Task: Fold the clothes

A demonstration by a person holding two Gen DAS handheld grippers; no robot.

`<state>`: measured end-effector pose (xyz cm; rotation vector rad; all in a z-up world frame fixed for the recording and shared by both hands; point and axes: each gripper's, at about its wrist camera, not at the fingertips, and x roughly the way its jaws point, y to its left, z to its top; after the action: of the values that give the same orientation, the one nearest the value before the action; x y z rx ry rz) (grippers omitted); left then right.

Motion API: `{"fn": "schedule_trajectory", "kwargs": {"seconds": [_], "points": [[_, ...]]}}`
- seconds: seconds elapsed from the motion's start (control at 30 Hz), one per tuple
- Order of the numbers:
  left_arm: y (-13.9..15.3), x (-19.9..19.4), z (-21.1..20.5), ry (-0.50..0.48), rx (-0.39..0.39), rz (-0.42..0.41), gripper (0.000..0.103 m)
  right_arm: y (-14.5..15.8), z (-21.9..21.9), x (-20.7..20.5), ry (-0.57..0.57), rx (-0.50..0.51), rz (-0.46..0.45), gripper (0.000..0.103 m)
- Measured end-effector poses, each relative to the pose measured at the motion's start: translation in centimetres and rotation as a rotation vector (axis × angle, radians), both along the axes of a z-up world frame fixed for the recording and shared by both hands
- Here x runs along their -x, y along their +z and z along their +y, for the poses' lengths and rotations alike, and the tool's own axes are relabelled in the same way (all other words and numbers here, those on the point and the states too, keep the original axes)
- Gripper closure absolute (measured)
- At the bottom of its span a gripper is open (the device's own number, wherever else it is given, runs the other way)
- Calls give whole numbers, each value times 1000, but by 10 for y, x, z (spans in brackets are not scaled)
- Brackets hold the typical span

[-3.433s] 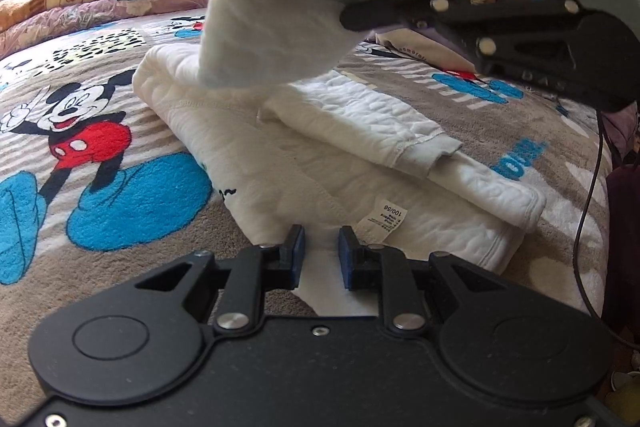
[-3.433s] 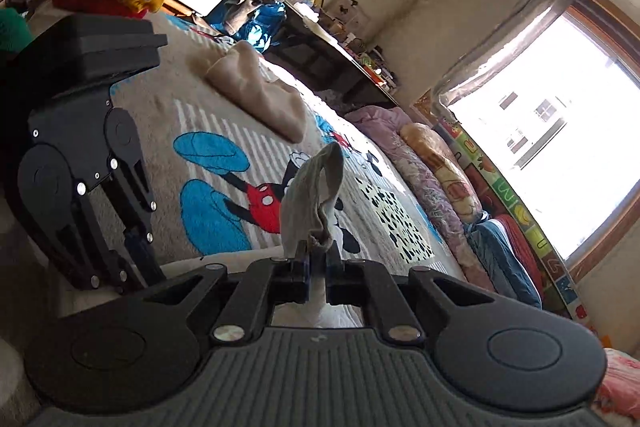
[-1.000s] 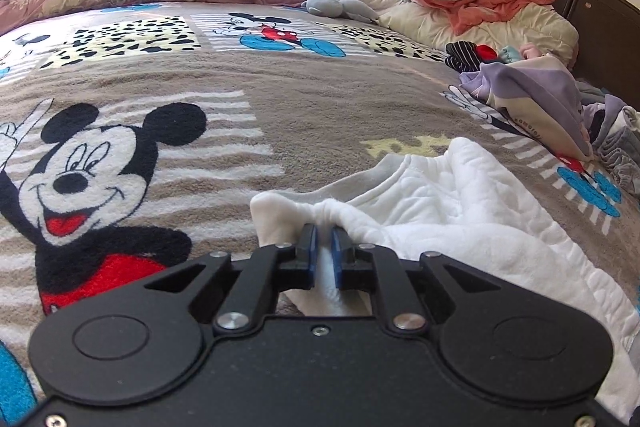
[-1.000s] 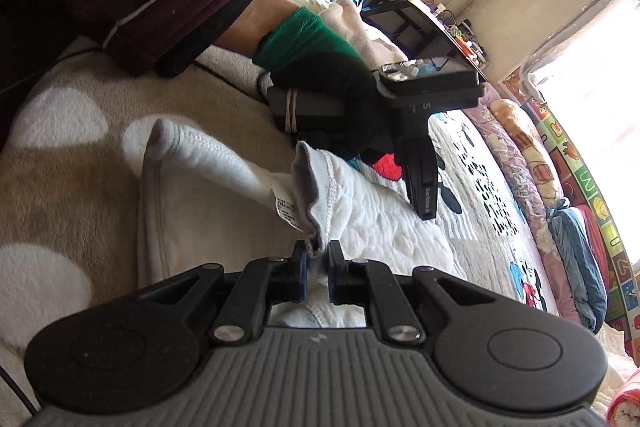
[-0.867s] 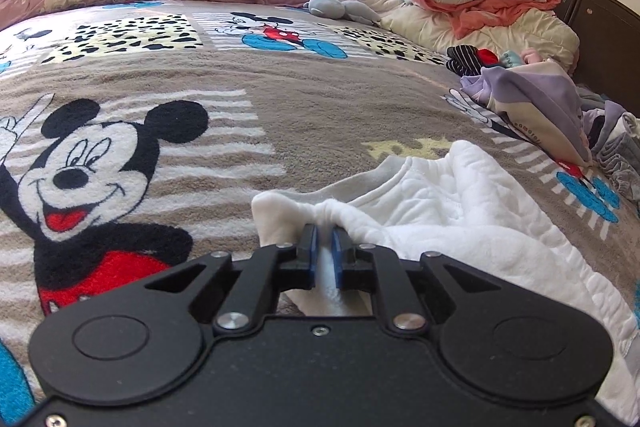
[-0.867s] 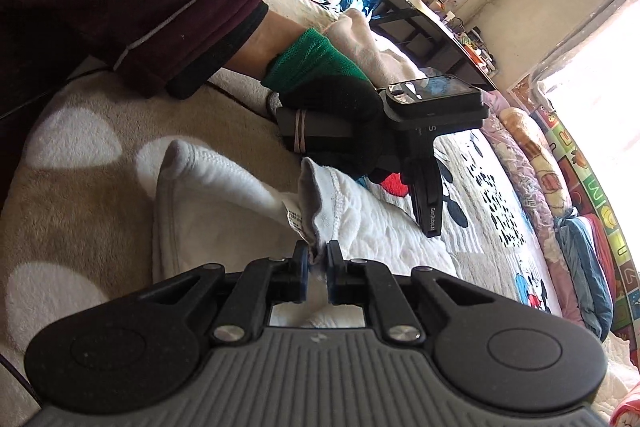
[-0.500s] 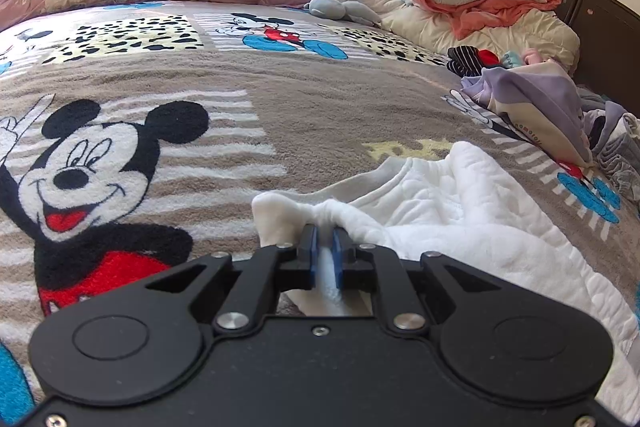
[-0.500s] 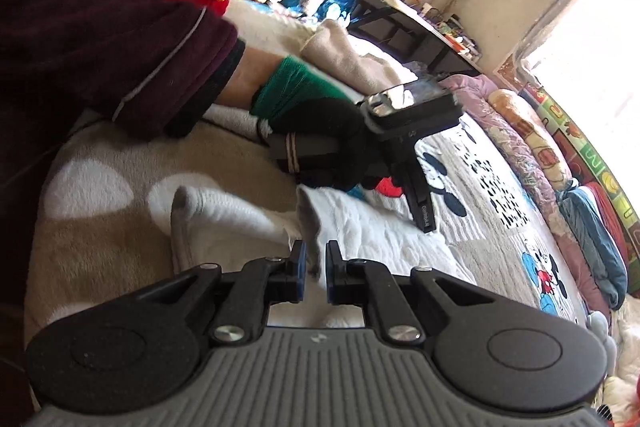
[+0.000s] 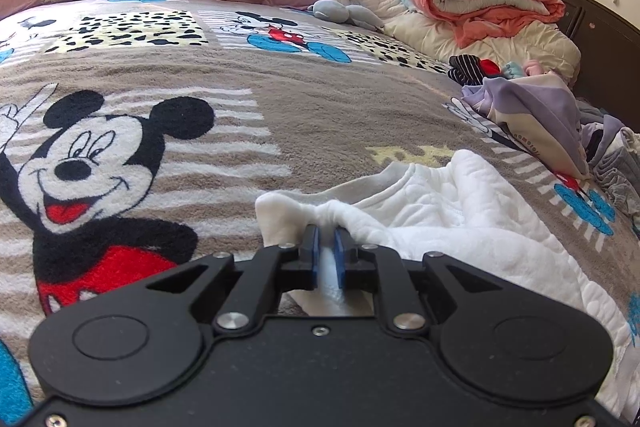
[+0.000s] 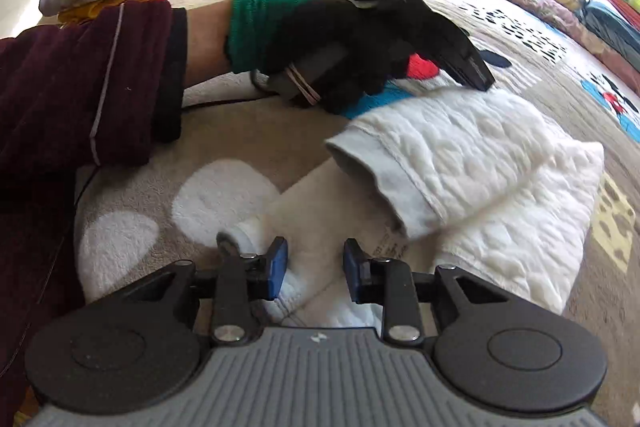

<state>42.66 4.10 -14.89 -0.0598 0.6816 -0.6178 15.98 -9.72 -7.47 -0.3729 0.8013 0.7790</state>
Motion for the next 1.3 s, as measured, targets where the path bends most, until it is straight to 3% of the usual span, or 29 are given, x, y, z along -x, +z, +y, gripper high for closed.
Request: {"fn": "schedule_trajectory", "kwargs": {"seconds": [0.23, 0.5, 0.57, 0.7, 0.9, 1.03, 1.07, 1.1, 1.17, 1.3], "points": [[7, 12, -1, 22, -24, -55, 91, -10, -6, 8, -59, -45, -16, 66], [42, 47, 39, 124, 114, -80, 85, -20, -9, 12, -116, -96, -55, 66], [51, 63, 53, 148, 205, -56, 83, -22, -11, 12, -128, -113, -55, 66], [56, 95, 60, 149, 337, 34, 57, -23, -13, 13, -138, -120, -64, 66], [24, 144, 49, 211, 371, 212, 57, -26, -15, 13, -164, -158, -61, 65], [14, 164, 37, 238, 392, 248, 58, -26, -15, 11, -169, -164, -61, 65], [16, 167, 34, 249, 374, 233, 62, -26, -15, 11, -170, -163, -58, 65], [17, 169, 33, 264, 350, 217, 77, -26, -15, 10, -171, -162, -56, 65], [20, 173, 30, 293, 303, 184, 84, -25, -15, 9, -177, -165, -52, 65], [27, 182, 31, 296, 315, 154, 93, -27, -16, 9, -190, -176, -47, 65]]}}
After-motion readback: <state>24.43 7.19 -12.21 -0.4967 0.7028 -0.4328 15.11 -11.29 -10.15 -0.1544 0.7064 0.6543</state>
